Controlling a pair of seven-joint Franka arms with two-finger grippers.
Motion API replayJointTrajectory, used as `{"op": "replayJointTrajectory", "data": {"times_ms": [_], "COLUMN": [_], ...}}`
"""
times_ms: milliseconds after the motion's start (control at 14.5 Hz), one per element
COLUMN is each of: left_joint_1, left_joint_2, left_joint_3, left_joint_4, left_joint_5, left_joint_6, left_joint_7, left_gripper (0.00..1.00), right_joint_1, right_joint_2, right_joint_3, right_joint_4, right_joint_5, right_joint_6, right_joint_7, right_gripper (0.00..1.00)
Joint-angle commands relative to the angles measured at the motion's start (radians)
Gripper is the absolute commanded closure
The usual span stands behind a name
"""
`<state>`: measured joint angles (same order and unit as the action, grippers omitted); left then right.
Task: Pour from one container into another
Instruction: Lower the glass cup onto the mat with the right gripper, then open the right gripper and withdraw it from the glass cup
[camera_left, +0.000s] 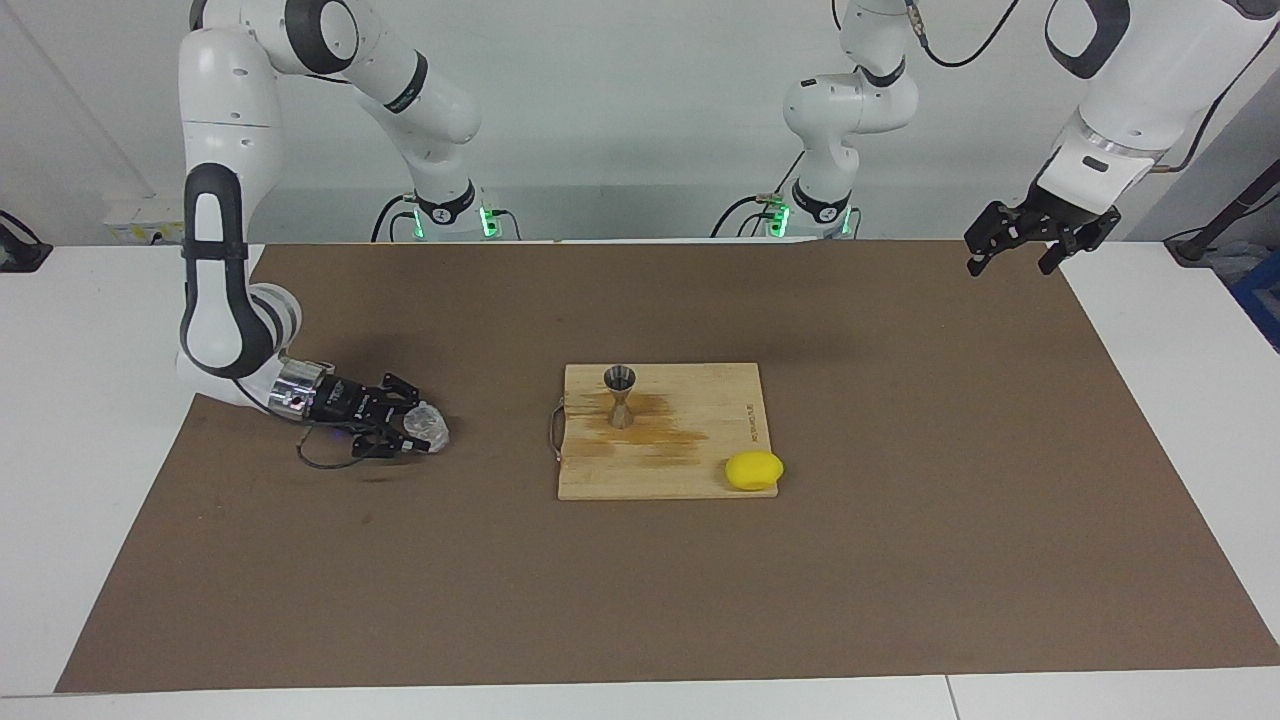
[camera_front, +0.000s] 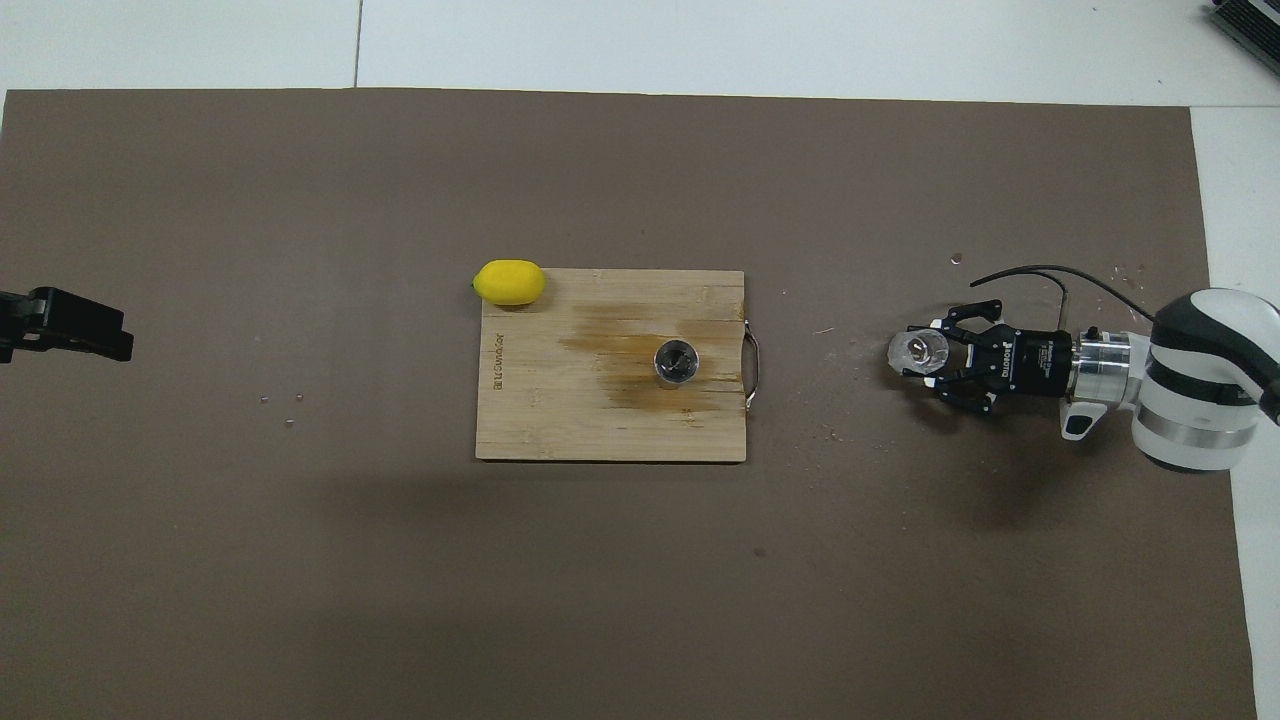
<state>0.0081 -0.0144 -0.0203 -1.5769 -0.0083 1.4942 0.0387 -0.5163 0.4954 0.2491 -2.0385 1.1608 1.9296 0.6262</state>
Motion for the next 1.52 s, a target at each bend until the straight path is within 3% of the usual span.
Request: {"op": "replayJointTrajectory", "data": {"times_ms": [0,69,207,965,1447], "left_joint_1": [0.007,0.007,0.007,0.007,0.007], "left_joint_2": [-0.013,-0.015,-0.015,-0.027,-0.029], "left_joint_3": [-0.006,-0.006,-0.006,-0.007,-0.007], "left_joint_4": [-0.002,-0.002,-0.003,-0.006,-0.005], "left_joint_5": [0.007,0.007,0.008,0.008,0.008], "left_joint_6": [-0.020,-0.014,-0.005,0.005,0.003], "left_joint_7": [-0.013,-0.014,-0.014,-0.013,-0.013], "left_gripper": [0.00,0.00,0.00,0.00,0.00], "right_joint_1": [-0.013,-0.013,-0.011,-0.013,-0.005], "right_joint_2": [-0.001,-0.001,-0.001,-0.035,-0.144], "right_joint_3": [0.010,0.010,0.010,0.002,0.002], "right_joint_4": [-0.014,-0.014,-0.015,-0.005,0.014], "right_joint_5": [0.016,0.014,0.013,0.007,-0.064], "right_joint_6": [0.020,0.020,0.041,-0.087,-0.083], "right_joint_7": [-0.023,-0.023,-0.010,0.020,0.107], "right_gripper": [1.00,1.00,0.01,0.00,0.00]}}
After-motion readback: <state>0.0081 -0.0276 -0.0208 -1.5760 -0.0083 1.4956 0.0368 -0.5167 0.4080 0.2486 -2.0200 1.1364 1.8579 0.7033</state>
